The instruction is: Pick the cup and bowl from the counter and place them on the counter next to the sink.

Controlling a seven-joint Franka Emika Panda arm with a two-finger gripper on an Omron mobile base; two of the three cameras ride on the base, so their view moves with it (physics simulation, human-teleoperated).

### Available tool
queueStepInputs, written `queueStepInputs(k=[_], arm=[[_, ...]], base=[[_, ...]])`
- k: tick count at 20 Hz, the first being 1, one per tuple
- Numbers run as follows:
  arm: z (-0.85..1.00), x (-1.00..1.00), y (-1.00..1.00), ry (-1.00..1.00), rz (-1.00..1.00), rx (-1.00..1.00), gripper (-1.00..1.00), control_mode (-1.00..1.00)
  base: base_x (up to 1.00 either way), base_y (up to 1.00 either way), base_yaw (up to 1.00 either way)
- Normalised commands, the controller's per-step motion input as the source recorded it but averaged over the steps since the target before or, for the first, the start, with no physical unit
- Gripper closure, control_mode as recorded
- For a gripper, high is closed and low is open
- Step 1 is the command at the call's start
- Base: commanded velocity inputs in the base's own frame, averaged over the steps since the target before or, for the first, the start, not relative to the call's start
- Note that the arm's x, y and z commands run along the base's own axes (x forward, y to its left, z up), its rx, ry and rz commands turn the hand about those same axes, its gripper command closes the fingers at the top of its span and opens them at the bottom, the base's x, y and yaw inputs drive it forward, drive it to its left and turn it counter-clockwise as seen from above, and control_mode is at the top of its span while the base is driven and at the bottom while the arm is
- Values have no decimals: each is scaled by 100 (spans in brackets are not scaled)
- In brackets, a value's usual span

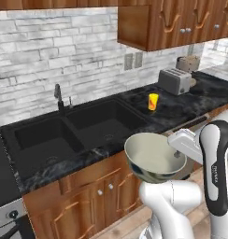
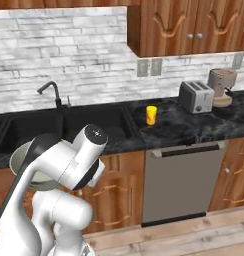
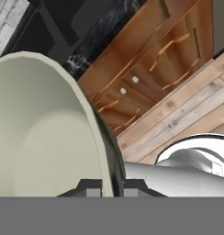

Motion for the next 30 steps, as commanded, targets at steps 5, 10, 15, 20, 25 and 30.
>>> queueStepInputs(k=[5, 10, 15, 20, 25, 30], arm=[[0, 0, 0, 0, 0, 0, 100, 100], [0, 0, 0, 0, 0, 0, 100, 100], [0, 0, 0, 0, 0, 0, 100, 100], [0, 0, 0, 0, 0, 0, 100, 100], [0, 0, 0, 0, 0, 0, 100, 100], [0, 0, 0, 0, 0, 0, 100, 100]], base=[[53, -100, 0], [50, -100, 0], [51, -100, 0], [51, -78, -11], [71, -1, -10], [51, 28, 7]])
